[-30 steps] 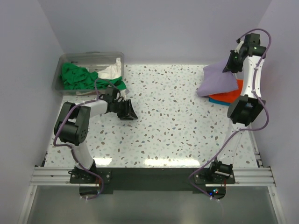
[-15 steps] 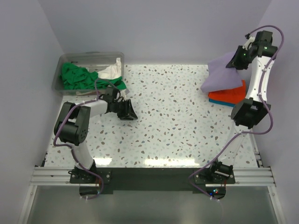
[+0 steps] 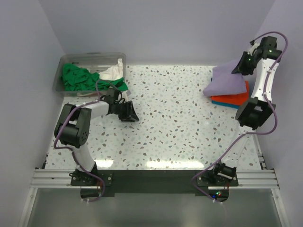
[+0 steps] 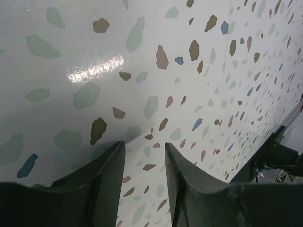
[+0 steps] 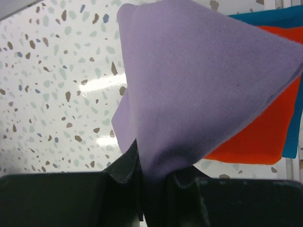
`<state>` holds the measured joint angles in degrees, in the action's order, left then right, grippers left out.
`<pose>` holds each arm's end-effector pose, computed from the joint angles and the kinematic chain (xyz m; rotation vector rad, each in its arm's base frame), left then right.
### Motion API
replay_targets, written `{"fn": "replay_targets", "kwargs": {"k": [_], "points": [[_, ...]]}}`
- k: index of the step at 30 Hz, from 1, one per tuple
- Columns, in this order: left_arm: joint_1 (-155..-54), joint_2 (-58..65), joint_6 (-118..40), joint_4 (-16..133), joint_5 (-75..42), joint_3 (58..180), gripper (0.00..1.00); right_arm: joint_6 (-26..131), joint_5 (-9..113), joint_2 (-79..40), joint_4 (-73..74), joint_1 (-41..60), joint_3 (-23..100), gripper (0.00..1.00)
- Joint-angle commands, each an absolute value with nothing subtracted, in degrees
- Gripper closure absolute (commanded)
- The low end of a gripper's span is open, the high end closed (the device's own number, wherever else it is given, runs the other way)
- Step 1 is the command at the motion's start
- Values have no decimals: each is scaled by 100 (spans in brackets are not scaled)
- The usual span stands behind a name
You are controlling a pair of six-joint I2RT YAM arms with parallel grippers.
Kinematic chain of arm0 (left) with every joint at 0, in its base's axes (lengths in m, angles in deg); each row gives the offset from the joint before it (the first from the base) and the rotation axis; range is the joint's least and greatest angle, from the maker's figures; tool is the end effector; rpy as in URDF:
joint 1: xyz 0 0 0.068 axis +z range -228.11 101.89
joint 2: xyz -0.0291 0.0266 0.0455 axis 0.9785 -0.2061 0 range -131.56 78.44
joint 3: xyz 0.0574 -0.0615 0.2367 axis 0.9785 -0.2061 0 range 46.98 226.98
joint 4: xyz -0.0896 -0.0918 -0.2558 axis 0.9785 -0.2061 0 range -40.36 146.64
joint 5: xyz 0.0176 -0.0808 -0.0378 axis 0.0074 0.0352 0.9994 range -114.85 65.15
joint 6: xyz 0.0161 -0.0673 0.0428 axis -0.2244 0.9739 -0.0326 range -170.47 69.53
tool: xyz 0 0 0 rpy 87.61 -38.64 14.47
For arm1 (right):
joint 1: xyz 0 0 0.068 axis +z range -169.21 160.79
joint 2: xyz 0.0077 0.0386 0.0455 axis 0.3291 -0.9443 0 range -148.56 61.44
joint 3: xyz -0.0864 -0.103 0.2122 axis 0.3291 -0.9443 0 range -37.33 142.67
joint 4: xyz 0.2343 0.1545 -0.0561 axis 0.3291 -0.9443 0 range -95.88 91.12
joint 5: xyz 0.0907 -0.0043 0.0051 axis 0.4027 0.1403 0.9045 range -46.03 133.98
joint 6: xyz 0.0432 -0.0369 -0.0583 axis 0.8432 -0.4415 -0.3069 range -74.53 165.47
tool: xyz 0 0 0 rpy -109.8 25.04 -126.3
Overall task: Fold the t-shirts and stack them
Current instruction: Neatly place the folded tshirt to the corner
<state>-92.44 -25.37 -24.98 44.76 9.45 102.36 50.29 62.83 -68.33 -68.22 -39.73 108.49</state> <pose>0.3468 -0.1296 0.0700 -0.0423 2.6875 -1.0193 0.4789 -0.1549 0.3189 0.4058 2.4202 0.2921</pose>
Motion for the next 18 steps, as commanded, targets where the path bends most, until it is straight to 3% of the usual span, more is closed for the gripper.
{"fn": "replay_targets", "kwargs": {"k": [1,18], "points": [[-9261,-2185,-2578,4319,802,10191,56,4811,5936,-6969,-6690,-4048,10752,100],[-9270,-1464,-2595,3836,670,10218,56,4688,4346,-7523,-6497,-4198,10778,100]]}}
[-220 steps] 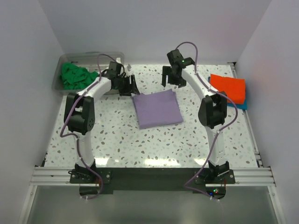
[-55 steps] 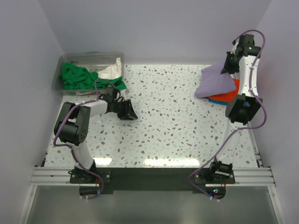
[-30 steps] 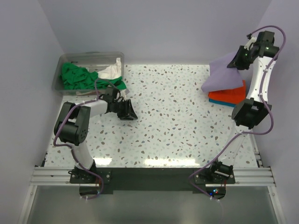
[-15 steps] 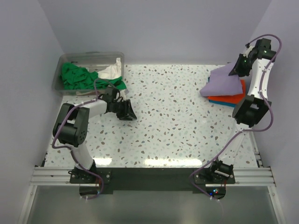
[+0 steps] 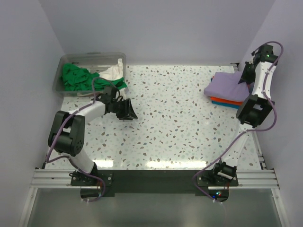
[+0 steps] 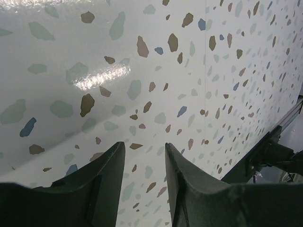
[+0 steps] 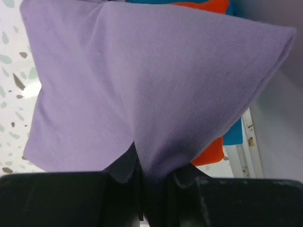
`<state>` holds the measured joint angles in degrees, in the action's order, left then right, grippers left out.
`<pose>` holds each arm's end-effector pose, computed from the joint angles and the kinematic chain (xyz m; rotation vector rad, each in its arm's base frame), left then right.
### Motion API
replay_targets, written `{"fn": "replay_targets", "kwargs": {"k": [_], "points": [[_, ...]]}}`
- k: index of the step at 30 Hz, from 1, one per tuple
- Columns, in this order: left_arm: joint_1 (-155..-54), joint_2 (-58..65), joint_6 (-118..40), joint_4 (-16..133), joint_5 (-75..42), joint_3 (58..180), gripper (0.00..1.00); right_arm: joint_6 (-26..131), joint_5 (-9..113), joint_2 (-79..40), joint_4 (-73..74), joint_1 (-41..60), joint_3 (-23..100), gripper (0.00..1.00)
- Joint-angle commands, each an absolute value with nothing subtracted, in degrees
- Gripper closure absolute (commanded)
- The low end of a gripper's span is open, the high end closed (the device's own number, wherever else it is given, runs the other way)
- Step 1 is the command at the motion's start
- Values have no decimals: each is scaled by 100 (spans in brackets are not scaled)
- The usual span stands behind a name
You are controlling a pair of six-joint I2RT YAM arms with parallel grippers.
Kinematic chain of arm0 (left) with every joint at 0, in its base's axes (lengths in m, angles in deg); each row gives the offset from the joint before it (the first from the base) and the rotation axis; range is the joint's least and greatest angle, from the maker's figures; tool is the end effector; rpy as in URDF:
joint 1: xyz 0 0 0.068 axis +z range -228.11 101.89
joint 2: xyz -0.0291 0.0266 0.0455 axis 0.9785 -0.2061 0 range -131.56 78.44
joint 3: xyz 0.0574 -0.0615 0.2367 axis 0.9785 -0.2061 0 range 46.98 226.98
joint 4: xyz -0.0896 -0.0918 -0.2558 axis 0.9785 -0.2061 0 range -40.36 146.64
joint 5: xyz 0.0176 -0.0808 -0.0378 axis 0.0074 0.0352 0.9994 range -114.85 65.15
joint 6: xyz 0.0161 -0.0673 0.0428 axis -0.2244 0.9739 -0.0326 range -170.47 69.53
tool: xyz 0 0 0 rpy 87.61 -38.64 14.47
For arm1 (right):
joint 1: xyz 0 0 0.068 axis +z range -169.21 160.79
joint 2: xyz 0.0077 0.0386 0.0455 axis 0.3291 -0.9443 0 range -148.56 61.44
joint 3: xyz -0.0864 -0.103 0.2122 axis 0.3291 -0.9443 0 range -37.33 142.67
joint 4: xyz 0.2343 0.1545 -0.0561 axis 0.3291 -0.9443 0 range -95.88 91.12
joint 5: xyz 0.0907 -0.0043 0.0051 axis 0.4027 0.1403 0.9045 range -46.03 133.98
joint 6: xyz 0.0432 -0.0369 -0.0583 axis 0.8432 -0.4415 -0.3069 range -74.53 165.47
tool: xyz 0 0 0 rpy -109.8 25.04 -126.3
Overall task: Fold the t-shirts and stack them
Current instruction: Neatly place the folded tshirt to the corner, then reset both grippers
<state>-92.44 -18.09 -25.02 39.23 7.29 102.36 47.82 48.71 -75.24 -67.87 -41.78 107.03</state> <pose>0.3405 -0.1257 0.1061 -0.0428 2.6596 -0.9723 0.4878 -0.1965 0.2482 0.5412 2.5787 -0.0110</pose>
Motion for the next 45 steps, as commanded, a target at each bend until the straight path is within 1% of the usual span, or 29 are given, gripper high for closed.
{"fn": "replay_targets", "kwargs": {"k": [1,2,3,4,5,6,7,8,9,17,21,27,28,30,31,34,37,40,45], "points": [[-9270,-1429,-2595,3836,661,10209,56,4688,4127,-7531,-6462,-4198,10752,100],[-9270,-1402,-2586,3827,670,10192,56,4688,4029,-7523,-6418,-4206,10752,100],[-9279,-1350,-2586,3818,661,10191,56,4714,3950,-7531,-6409,-4198,10743,95],[-9279,-1314,-2586,3809,661,10183,56,4723,3740,-7523,-6400,-4198,10726,88],[-9279,-1297,-2586,3800,652,10183,55,4732,3643,-7505,-6383,-4198,10699,59],[-9287,-1262,-2586,3783,652,10183,55,4793,3502,-7488,-6383,-4198,10621,45],[-9296,-1235,-2586,3774,652,10183,55,4811,3344,-7444,-6374,-4198,10559,34],[-9296,-1218,-2578,3765,652,10191,55,4820,3038,-7313,-6330,-4198,10489,11],[-9305,-1174,-2578,3757,644,10191,55,4855,2940,-7233,-6287,-4198,10288,1],[-9323,-866,-2586,3853,442,10235,55,5118,2648,-5784,-5418,-4163,8767,1],[-9323,-612,-2560,4020,275,10253,55,5311,2719,-4740,-5056,-4066,7713,1],[-9323,-198,-2464,4380,-76,10139,55,5540,3421,-3481,-4415,-3540,6131,1],[-9323,-137,-2446,4441,-129,10086,55,5549,3561,-3149,-4301,-3260,5946,1],[-9323,48,-2402,4608,-269,10025,55,5610,3676,-2875,-4186,-2908,5419,1],[-9323,109,-2402,4661,-314,9972,55,5672,3746,-2595,-4116,-2558,5225,1],[-9331,355,-2375,4855,-534,9867,55,6093,4370,-2093,-3660,-1968,4373,1],[-9331,601,-2367,4995,-771,9743,55,6498,4502,-1767,-3160,-1186,3250,1],[-9331,821,-2323,5206,-903,9612,55,6762,4486,-1590,-2842,-597,2686,1],[-9331,1050,-2253,5409,-1035,9436,55,6868,4258,-1669,-2621,134,2367,1]]}}
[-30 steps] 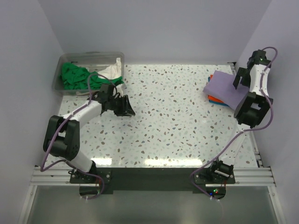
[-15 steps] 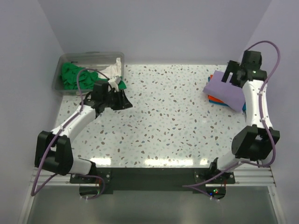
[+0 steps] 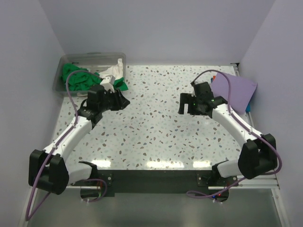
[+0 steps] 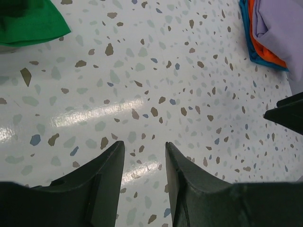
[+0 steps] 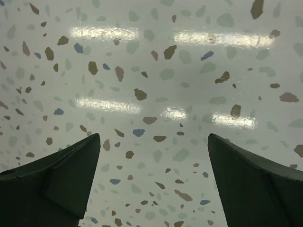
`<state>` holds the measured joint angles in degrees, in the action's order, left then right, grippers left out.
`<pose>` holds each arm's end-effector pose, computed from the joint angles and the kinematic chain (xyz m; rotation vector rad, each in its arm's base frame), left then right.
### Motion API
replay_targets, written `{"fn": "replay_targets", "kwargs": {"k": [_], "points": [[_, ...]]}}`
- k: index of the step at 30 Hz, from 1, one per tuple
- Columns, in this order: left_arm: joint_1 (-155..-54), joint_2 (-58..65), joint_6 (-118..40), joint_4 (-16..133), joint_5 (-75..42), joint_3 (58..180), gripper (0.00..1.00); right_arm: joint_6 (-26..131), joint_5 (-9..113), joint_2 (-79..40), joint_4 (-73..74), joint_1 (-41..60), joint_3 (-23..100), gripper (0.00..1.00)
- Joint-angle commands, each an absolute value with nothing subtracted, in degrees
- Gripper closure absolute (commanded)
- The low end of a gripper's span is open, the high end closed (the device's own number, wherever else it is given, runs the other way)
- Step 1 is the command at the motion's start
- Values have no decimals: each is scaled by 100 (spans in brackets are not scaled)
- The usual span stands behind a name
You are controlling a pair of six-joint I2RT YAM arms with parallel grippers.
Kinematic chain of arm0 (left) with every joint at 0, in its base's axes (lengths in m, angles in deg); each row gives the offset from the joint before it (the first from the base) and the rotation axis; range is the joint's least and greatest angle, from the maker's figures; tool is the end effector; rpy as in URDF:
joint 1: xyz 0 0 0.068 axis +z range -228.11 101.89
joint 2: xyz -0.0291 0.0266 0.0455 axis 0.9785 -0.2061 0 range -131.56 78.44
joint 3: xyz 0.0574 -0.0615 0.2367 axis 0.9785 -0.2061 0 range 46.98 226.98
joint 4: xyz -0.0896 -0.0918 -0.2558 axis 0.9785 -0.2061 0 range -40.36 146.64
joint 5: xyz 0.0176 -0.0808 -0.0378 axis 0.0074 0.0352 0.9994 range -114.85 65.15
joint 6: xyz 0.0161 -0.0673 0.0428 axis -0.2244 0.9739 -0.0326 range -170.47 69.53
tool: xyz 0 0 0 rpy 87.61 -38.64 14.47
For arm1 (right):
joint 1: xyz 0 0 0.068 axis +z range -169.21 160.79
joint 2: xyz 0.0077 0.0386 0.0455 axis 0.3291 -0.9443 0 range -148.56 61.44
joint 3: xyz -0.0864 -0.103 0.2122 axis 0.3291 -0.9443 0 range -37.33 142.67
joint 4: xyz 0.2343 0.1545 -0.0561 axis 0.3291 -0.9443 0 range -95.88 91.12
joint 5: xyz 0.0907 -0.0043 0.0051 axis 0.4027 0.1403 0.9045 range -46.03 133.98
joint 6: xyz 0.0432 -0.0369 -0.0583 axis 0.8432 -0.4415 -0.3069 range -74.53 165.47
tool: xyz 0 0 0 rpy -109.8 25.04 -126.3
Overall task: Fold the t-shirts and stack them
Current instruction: Reset both grippers
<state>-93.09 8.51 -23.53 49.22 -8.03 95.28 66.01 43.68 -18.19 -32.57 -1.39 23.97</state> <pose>0.3185 -0.1064 0.2275 -0.0375 2.1414 -0.7439 0.3256 0.1042 0.2087 0.0615 2.4993 0.2765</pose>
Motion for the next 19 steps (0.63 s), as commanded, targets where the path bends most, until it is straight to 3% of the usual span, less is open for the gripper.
{"fn": "replay_targets", "kwargs": {"k": [1,19], "points": [[-9331,1085,-2270,5426,-1070,9427,55,6876,4239,-1713,-2612,283,2367,1],[-9323,1323,-2296,5971,-1378,9286,56,6964,3897,-2161,-2454,918,2604,1]]}}
